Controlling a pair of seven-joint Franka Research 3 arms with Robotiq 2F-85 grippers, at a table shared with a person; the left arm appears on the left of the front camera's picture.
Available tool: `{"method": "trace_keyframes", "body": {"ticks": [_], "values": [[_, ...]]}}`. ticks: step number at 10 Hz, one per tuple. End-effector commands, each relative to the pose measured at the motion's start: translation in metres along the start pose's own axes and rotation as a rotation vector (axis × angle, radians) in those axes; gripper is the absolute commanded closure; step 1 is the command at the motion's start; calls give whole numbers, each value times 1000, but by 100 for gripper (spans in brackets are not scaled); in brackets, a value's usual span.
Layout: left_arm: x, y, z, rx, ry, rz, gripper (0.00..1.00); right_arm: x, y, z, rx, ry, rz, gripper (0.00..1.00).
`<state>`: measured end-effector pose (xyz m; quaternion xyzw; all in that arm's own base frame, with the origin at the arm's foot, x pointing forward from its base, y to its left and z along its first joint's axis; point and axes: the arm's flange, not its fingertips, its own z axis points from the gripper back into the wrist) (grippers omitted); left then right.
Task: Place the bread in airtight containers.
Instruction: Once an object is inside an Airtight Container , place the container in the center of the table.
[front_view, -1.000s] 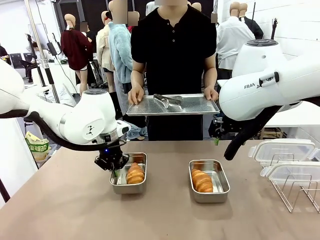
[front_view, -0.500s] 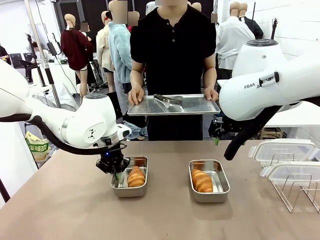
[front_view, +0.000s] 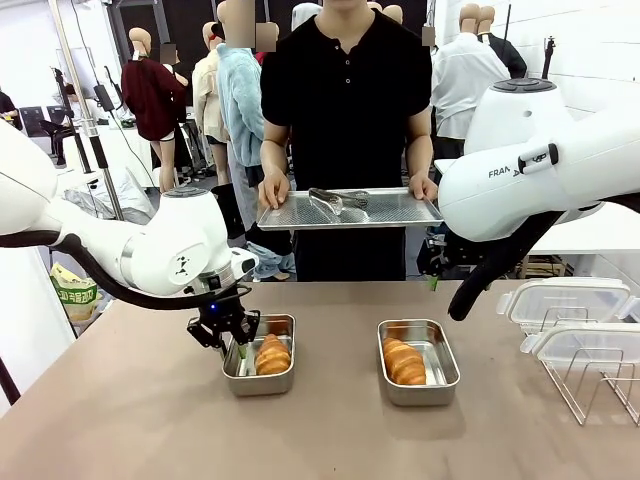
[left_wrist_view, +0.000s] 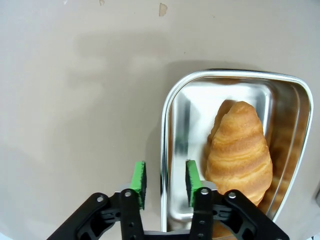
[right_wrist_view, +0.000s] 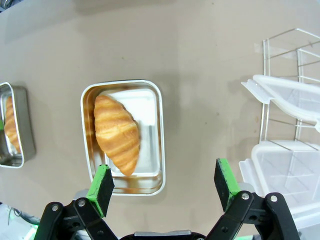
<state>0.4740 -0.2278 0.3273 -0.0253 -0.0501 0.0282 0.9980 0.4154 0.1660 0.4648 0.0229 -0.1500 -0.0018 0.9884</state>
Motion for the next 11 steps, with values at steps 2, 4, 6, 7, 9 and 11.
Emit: {"method": "trace_keyframes", "body": {"ticks": [2, 4, 6, 7, 9, 11], "values": [[1, 0, 8, 14, 11, 19, 0, -2, 0, -2, 0, 4, -1, 0], [1, 1, 8, 27, 22, 20, 0, -2, 0, -2, 0, 4, -1, 0], [1, 1, 9, 29, 29, 21, 0, -2, 0, -2, 0, 4, -1, 0], [1, 1, 11, 4, 30, 79, 0, -2, 0, -2, 0, 4, -1, 0], [0, 3, 4, 17, 24, 6, 0, -2, 0, -2, 0, 4, -1, 0], [0, 3, 4, 17, 24, 6, 0, -2, 0, -2, 0, 4, -1, 0]]}}
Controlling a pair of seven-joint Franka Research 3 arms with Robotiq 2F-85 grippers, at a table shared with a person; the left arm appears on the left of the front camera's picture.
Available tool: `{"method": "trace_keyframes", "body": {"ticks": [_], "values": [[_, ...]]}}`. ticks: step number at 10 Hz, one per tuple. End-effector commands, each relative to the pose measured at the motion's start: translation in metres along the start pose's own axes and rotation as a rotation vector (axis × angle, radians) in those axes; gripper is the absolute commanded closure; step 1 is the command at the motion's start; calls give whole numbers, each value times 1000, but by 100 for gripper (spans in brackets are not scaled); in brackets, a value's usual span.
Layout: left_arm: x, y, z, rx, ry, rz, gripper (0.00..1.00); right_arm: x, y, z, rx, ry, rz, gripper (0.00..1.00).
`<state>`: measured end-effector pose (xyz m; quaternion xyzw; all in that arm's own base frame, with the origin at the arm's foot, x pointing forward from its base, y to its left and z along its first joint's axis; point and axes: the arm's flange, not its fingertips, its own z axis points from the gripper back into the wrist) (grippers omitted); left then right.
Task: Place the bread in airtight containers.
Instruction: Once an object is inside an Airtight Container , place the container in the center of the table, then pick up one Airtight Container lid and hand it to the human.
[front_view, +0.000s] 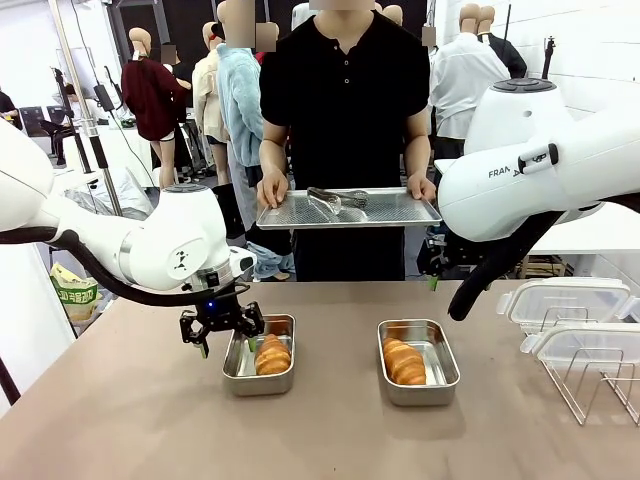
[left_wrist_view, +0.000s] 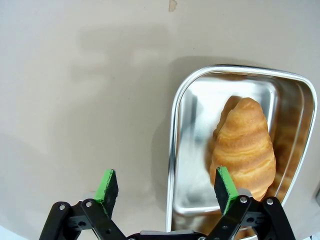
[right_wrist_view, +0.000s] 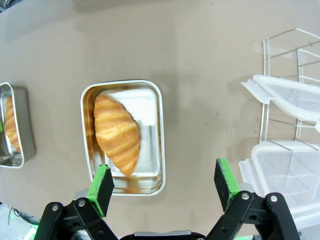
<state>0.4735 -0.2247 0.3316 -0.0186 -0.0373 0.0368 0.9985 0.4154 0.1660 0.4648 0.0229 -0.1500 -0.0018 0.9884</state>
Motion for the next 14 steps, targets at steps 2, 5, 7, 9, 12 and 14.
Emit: {"method": "trace_keyframes", "body": {"ticks": [2, 5, 7, 9, 12, 14], "values": [[0, 0, -1, 2, -1, -11, 0, -2, 0, -2, 0, 4, -1, 0], [0, 0, -1, 2, -1, -11, 0, -2, 0, -2, 0, 4, -1, 0], [0, 0, -1, 2, -1, -11, 0, -2, 0, -2, 0, 4, -1, 0], [0, 0, -1, 2, -1, -11, 0, -2, 0, -2, 0, 4, -1, 0], [0, 0, -1, 2, -1, -11, 0, -2, 0, -2, 0, 4, -1, 0], [-14, 3, 1, 67, -203, -132, 0, -2, 0, -2, 0, 4, -1, 0]]}}
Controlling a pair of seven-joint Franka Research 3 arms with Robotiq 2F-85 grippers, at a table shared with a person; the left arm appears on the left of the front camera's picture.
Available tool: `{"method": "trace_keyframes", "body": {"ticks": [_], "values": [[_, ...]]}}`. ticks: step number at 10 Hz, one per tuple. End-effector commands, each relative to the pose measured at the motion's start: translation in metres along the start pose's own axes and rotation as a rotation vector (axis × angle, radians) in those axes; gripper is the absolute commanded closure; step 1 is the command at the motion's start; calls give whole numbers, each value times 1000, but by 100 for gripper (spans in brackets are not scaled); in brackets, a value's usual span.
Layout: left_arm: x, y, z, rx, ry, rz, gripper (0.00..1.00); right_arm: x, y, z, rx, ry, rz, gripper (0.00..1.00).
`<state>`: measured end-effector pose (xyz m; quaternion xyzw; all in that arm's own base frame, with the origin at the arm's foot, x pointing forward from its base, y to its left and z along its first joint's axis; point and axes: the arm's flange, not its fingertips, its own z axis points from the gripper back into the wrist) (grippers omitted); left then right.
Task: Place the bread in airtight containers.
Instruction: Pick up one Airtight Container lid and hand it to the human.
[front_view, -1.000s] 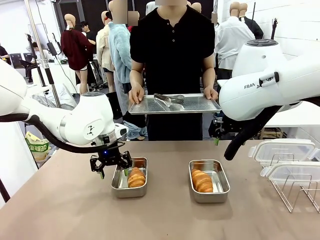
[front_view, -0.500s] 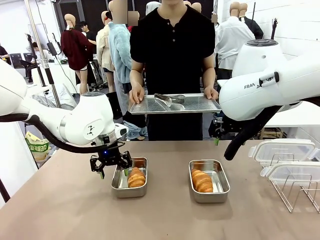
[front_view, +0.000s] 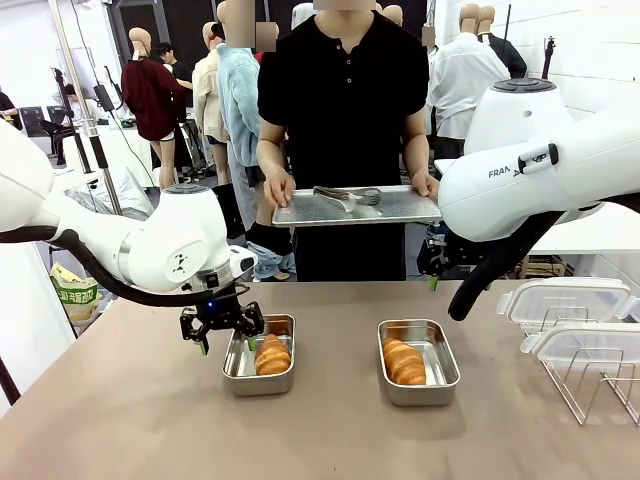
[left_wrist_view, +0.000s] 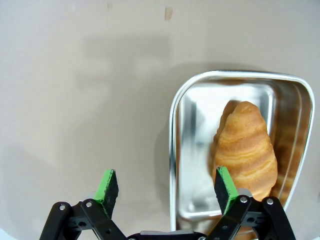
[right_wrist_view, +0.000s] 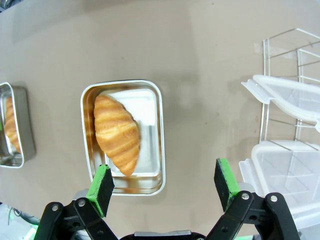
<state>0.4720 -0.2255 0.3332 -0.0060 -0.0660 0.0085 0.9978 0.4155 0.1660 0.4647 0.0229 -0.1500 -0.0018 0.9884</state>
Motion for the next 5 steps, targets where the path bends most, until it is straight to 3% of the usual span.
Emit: {"method": "trace_keyframes", "body": {"ticks": [1, 5], "values": [[-26, 0, 13, -18, -175, -99, 0, -2, 0, -2, 0, 4, -1, 0], [-46, -12, 100, -156, -181, -238, 0, -2, 0, -2, 0, 4, -1, 0]]}}
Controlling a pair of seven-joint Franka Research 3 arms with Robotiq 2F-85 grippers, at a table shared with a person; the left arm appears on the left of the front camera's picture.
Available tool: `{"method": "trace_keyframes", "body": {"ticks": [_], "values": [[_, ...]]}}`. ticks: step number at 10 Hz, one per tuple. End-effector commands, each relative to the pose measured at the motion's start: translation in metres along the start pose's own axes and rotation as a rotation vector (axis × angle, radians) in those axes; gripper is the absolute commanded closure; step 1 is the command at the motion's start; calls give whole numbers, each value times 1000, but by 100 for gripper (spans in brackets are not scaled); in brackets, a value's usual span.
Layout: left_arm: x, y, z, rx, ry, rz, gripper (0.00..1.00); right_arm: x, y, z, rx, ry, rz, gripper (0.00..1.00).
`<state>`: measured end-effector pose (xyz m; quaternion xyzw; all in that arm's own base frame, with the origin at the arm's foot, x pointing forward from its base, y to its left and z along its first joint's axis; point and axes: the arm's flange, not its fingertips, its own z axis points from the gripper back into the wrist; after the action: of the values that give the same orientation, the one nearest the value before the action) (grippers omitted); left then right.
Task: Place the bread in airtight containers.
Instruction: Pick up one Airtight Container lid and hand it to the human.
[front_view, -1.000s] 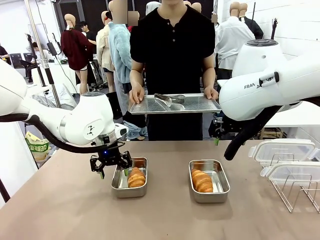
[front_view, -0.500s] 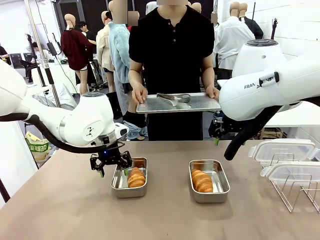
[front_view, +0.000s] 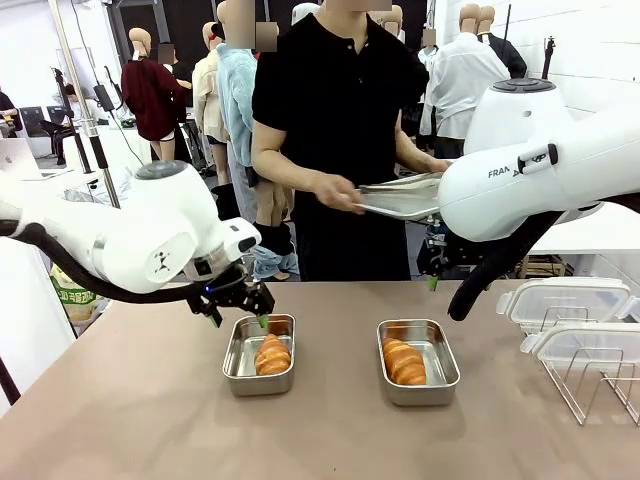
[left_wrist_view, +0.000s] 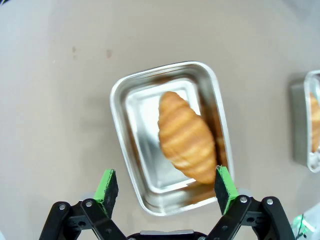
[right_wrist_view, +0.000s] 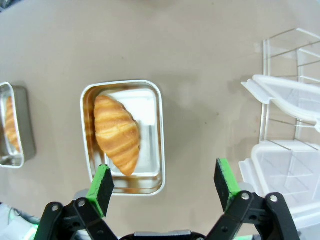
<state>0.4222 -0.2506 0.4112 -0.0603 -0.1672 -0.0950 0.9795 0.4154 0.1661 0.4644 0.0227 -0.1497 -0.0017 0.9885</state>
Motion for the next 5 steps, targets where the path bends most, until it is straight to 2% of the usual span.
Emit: {"method": "trace_keyframes", "body": {"ticks": [1, 3, 5], "values": [[-3, 6, 38, -43, 9, -81, 0, -2, 0, -2, 0, 4, -1, 0], [-2, -4, 79, -109, 29, -208, 0, -2, 0, -2, 0, 4, -1, 0], [-10, -9, 98, -103, 65, -287, 0, -2, 0, -2, 0, 4, -1, 0]]}}
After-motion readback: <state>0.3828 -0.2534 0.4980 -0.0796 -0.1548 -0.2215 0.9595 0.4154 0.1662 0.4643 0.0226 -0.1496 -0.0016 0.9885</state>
